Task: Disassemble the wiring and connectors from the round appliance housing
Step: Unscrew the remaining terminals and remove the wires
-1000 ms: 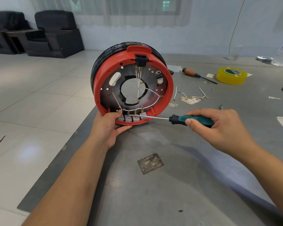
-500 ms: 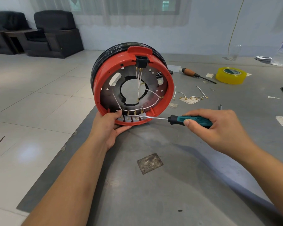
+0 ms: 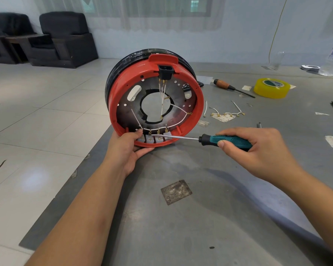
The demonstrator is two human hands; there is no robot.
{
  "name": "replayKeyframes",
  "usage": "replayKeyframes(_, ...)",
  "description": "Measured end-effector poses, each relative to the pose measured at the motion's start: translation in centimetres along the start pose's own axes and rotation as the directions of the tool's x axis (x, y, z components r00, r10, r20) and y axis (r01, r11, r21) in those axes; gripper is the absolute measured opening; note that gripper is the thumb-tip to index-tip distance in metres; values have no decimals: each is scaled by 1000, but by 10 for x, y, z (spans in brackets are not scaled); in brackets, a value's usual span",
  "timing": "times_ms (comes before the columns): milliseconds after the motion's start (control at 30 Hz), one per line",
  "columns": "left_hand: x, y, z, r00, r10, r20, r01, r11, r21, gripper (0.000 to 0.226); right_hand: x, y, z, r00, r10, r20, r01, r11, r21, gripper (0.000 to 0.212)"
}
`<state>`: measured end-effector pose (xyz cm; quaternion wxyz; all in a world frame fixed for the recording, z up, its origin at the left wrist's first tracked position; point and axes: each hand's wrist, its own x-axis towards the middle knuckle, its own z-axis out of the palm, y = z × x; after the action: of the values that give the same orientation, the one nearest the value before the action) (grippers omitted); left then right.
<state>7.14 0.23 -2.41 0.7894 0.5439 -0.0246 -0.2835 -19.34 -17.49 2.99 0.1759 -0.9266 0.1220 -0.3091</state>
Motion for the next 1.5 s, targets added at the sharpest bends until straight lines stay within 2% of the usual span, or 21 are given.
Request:
replayKeyframes(167,0,-1,-2,1000,7,11,-7,1000,-16,34,-2,3,2,999,-16,-28,16,1000,5,28)
replayKeyframes(400,0,0,-4,999,42,-14,-43,998,-40,39,-3,15,10,998,-47,-30,46,998,-46,29)
replayKeyframes(767,-4,2,-5,999,37,-1,-37,996,-80,45,-4,26,18,999,-23,-44,27,995,96,25)
replayKeyframes(1500,-1,1,-8,1000,11,4,-11,995,-96,42,-5,30,23,1000,16,10,-17,995,99,35)
